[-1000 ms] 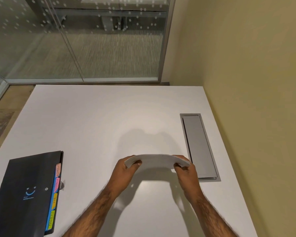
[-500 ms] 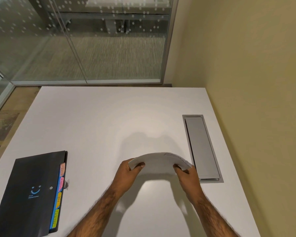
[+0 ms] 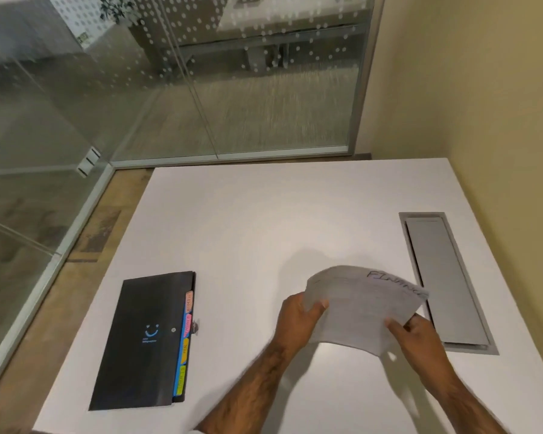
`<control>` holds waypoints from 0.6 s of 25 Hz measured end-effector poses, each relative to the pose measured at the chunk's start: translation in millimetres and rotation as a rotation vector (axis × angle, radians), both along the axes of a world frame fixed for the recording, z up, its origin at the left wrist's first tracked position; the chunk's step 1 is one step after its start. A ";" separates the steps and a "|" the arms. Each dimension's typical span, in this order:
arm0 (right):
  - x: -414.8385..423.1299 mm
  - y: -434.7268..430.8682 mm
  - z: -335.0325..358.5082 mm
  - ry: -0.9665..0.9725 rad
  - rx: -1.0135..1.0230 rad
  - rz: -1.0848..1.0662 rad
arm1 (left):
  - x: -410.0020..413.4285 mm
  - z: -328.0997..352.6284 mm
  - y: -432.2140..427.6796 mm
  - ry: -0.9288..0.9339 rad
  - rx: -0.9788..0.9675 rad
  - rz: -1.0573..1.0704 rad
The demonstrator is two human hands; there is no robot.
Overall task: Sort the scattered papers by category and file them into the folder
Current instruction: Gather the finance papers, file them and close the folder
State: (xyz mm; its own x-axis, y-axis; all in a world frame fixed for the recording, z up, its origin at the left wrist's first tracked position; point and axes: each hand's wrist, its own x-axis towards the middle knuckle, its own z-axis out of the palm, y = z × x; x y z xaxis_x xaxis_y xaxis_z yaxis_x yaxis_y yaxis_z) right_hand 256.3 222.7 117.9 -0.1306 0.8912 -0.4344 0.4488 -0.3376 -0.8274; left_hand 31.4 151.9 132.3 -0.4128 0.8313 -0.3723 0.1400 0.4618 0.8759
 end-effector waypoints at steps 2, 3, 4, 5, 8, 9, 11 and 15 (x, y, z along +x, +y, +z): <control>-5.8 -5.8 5.2 0.042 -0.041 0.033 | -10.7 9.3 -1.4 -0.003 -0.021 0.023; -10.0 -9.7 8.9 0.083 -0.066 0.056 | -17.5 14.2 -3.6 -0.019 -0.033 0.034; -14.2 -13.5 13.1 0.118 -0.088 0.087 | -24.7 17.5 -7.0 -0.033 -0.043 0.050; -20.9 -17.6 15.7 0.143 -0.106 0.118 | -34.1 19.8 -12.7 -0.044 -0.053 0.068; -47.6 -30.4 17.9 0.169 -0.148 0.203 | -60.5 25.3 -36.7 -0.124 -0.037 0.163; -58.1 -35.5 17.0 0.173 -0.159 0.238 | -69.6 26.9 -45.8 -0.165 -0.026 0.206; -80.2 -49.3 17.6 0.212 -0.186 0.304 | -86.6 30.3 -64.0 -0.213 -0.016 0.273; -117.3 -74.6 21.4 0.196 -0.168 0.331 | -135.0 18.5 -103.5 -0.004 -0.127 0.368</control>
State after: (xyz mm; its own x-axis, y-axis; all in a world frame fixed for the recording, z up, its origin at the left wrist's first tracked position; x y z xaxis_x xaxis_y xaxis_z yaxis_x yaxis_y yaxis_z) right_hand 139.0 148.2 139.3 -0.4929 0.7060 -0.5085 0.3954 -0.3388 -0.8537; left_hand -103.6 48.5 150.8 -0.6735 0.5750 -0.4645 -0.0585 0.5849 0.8090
